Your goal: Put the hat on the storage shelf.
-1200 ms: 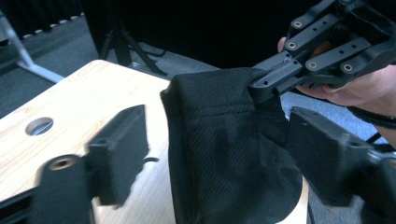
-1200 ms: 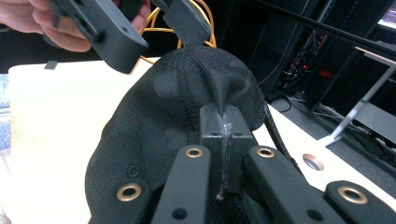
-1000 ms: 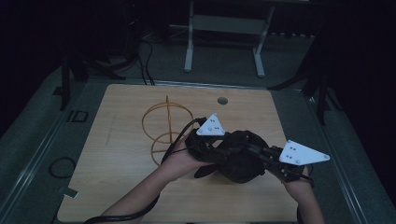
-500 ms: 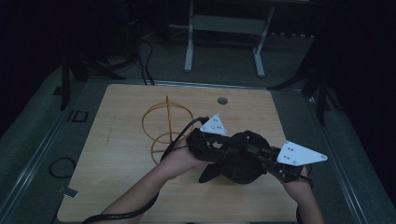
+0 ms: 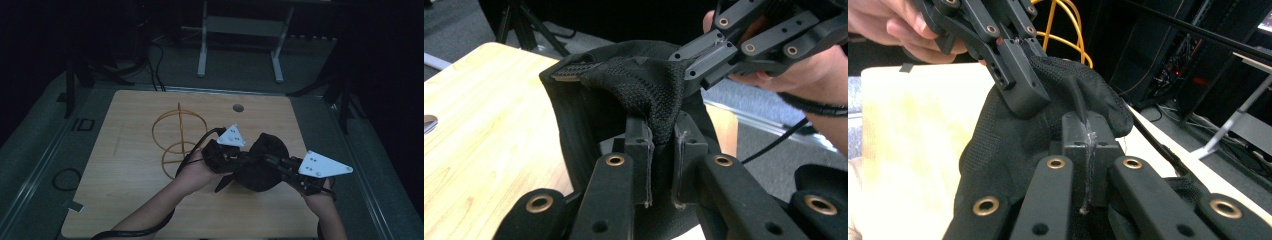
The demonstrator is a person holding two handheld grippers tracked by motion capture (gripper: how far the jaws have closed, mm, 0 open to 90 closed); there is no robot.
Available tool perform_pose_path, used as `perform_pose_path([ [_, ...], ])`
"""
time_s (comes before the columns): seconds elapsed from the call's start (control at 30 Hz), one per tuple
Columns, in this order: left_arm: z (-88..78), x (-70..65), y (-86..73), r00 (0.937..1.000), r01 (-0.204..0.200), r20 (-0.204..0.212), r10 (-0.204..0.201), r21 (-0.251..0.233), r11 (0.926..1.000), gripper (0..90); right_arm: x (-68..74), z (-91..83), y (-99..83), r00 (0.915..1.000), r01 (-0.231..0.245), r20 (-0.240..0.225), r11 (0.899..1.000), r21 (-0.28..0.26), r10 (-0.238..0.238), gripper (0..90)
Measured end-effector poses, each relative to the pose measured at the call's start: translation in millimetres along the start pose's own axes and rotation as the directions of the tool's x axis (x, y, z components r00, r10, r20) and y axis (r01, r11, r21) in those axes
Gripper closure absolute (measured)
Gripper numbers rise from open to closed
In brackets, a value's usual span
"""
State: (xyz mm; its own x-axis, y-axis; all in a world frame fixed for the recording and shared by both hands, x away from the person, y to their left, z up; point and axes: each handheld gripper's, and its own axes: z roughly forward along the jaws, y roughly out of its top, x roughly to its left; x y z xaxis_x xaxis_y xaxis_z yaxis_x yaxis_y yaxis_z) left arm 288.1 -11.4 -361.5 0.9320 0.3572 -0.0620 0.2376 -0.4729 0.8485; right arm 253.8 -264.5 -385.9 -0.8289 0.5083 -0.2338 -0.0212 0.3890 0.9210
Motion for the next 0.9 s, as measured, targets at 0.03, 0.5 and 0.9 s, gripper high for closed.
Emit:
perform_pose_path([
  [0.03, 0.0, -0.1, 0.2, 1.0000, 0.006, -0.002, -0.006, -0.003, 1.0000, 82.3, 0.2, -0.7, 0.2, 1.0000, 0.000, 0.002, 1.000, -0.001, 0.000, 89.5],
  [0.5, -5.1, -5.4, 2.2, 0.9981, -0.012, -0.061, 0.010, -0.040, 0.9991, 82.8, -1.2, -10.5, 0.7, 0.9985, -0.045, 0.028, 0.998, -0.042, 0.046, 77.5],
  [0.9, -20.8, -3.5, -0.5, 0.9937, 0.012, -0.110, -0.023, -0.098, 0.9951, 82.9, -19.3, -36.8, -2.4, 0.9705, -0.189, 0.136, 0.978, -0.088, 0.199, 56.9],
])
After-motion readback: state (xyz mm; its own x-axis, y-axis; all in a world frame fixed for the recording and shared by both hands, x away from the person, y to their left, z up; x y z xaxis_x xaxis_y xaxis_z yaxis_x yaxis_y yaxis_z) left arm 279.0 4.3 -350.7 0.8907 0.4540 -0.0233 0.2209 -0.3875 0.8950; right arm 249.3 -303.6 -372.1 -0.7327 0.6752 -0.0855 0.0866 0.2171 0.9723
